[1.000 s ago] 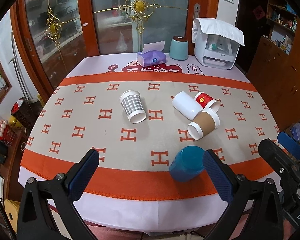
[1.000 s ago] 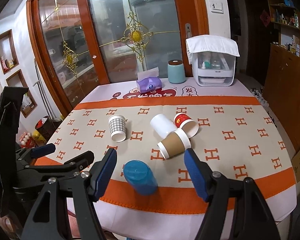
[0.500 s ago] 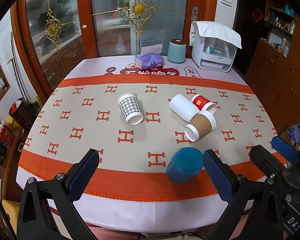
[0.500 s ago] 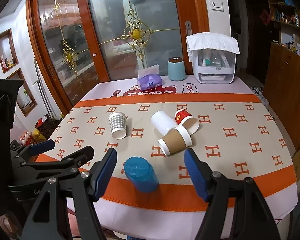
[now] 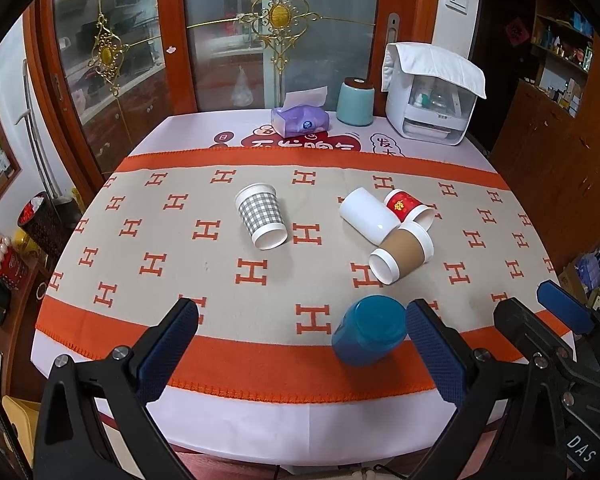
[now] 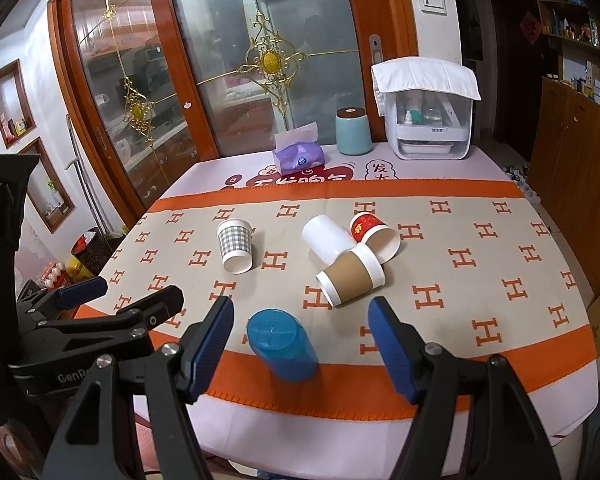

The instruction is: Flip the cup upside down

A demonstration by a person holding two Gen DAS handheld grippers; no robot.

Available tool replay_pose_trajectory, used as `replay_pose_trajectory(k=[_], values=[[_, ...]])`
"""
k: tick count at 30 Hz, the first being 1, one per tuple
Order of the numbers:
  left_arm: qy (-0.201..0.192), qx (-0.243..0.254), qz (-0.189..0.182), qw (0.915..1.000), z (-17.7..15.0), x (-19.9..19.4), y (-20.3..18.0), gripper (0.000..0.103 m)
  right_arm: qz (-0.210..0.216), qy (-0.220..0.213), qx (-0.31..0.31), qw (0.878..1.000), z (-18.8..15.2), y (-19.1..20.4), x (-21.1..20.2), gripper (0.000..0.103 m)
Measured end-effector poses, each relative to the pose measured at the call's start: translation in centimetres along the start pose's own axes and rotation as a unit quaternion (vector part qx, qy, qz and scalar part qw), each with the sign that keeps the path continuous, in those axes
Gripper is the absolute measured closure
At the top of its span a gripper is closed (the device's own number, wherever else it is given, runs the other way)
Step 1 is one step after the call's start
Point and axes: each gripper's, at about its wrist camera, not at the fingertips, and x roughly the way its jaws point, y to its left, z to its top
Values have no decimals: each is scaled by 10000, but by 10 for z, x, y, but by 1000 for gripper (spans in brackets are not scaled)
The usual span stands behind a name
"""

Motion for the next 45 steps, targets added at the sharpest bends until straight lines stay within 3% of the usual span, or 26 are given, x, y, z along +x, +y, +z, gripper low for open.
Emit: replay_pose_trajectory(k=[45], values=[[27, -64, 35, 10000, 3, 1, 2, 1, 74, 46, 14, 10000, 2, 0, 5, 33]])
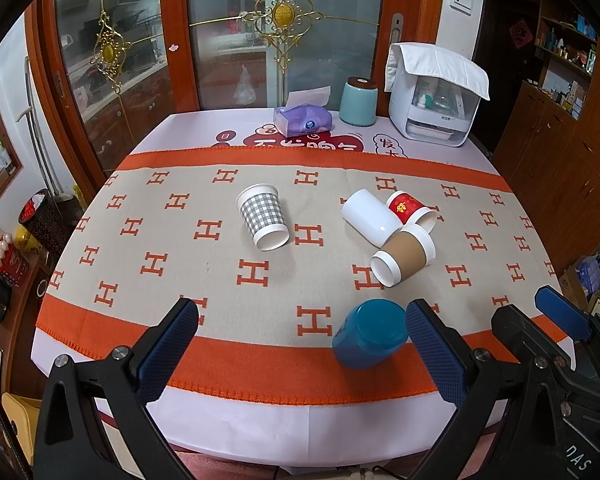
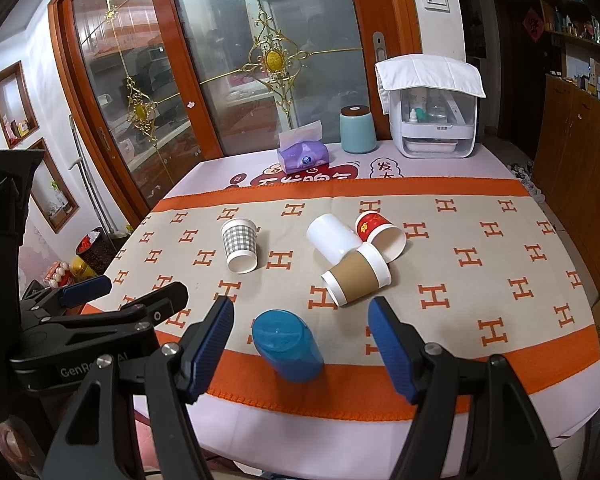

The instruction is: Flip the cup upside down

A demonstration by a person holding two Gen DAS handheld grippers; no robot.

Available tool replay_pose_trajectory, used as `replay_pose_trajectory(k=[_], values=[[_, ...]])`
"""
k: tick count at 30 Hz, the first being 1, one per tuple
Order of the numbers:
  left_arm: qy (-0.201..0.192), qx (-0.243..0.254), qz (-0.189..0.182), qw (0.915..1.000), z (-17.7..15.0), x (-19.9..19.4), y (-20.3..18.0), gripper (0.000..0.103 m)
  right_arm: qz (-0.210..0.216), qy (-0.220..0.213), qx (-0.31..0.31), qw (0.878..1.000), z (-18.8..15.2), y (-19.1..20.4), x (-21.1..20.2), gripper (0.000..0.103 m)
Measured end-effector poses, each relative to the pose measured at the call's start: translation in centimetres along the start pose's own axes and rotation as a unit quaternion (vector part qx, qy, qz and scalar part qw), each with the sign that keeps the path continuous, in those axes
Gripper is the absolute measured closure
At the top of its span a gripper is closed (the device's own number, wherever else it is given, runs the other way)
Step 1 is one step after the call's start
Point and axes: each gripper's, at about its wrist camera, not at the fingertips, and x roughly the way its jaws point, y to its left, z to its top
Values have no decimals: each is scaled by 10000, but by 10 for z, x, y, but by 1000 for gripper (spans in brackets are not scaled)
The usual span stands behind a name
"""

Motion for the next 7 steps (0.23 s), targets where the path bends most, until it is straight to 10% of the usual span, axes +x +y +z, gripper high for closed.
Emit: replay_pose_trajectory(k=[7], values=[[68, -30, -10, 10000, 0, 2, 1, 1, 49, 26, 2, 10000, -2, 6, 4, 33]])
